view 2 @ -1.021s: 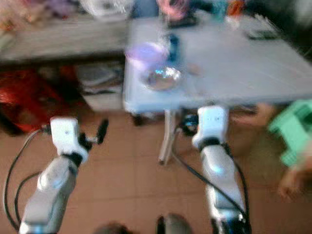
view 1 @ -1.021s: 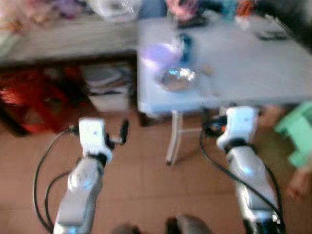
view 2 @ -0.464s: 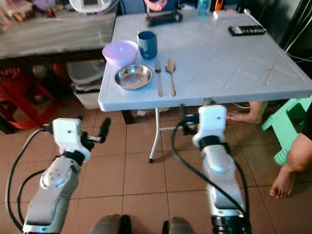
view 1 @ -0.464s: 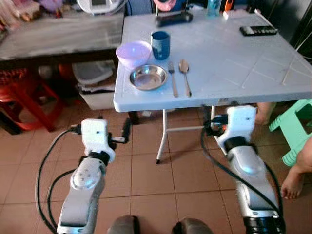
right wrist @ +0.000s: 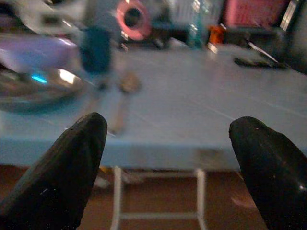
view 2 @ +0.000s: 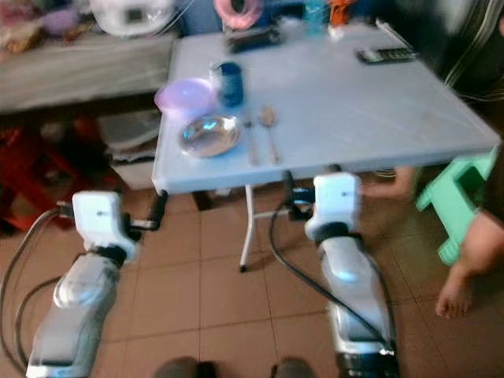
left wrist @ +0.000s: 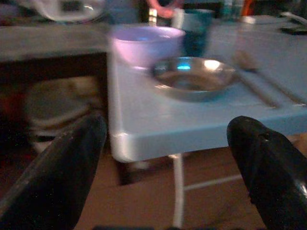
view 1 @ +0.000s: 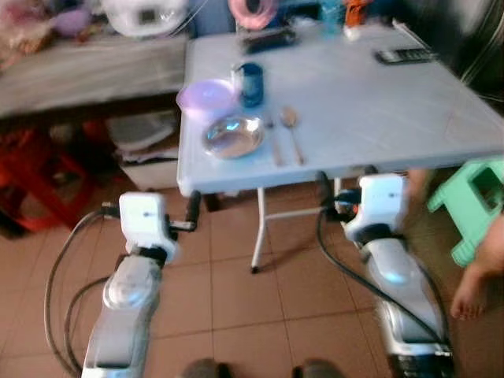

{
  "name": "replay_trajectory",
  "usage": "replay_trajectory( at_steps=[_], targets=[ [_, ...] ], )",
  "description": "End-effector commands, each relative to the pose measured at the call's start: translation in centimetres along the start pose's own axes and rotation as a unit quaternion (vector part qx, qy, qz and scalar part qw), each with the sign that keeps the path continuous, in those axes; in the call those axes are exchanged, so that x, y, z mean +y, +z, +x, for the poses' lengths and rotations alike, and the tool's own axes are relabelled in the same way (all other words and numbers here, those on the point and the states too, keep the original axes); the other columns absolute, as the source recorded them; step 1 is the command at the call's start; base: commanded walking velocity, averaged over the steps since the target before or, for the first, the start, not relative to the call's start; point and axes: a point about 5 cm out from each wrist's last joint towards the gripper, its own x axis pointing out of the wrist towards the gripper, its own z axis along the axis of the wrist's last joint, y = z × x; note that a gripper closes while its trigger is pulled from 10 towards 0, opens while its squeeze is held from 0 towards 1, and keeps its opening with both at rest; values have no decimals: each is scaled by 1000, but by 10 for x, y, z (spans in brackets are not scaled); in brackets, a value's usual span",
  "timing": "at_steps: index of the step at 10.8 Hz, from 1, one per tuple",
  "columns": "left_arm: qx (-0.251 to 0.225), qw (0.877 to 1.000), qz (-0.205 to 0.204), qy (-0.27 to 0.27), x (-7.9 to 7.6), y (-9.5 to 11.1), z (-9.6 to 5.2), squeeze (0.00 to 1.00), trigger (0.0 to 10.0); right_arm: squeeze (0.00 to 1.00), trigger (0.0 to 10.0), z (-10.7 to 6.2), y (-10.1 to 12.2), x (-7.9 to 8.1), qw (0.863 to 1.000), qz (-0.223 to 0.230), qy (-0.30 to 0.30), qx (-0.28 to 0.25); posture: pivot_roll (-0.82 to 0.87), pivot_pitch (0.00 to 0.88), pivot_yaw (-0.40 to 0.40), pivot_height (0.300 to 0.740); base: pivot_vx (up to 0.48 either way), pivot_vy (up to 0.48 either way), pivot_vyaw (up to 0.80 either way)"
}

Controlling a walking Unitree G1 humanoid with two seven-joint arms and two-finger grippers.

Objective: Setting the table

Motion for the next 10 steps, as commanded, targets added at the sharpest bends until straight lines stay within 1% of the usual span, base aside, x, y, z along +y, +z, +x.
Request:
replay_trajectory(
  at_steps=[1, 3, 4, 5, 8, 9, 10],
  targets=[
    [-1, 1000, 9, 6, 7, 2, -2, 0, 10000, 0, 10000, 3, 7, 6, 1000, 9, 6, -14, -32, 98, 77, 740, 454, 0, 0],
    [-1, 1000, 7, 8, 7, 1, -2, 0, 10000, 0, 10000, 5, 7, 7, 1000, 8, 10, -14, -29, 97, 72, 740, 450, 0, 0],
    [-2, 1000, 7, 13, 8, 1, -2, 0, 10000, 0, 10000, 6, 9, 7, 1000, -8, 16, -19, -28, 97, 71, 740, 450, 0, 0],
    [-7, 1000, 7, 23, 9, 2, -2, 0, 10000, 0, 10000, 7, 13, 9, 999, -12, 23, -29, -26, 102, 67, 740, 405, 0, 794],
    [-6, 999, 8, 39, 14, 3, -2, 0, 10000, 0, 10000, 7, 13, 10, 999, -13, 25, -30, -22, 111, 65, 740, 0, 0, 798],
    [-8, 999, 12, 44, 15, 3, -3, 0, 10000, 0, 10000, 6, 13, 10, 999, -11, 23, -31, -22, 113, 65, 740, 0, 0, 0],
    [-6, 999, 7, 48, 15, 2, -4, 0, 10000, 0, 10000, 6, 12, 9, 999, -5, 17, -30, -22, 112, 65, 740, 0, 0, 0]
  ],
)
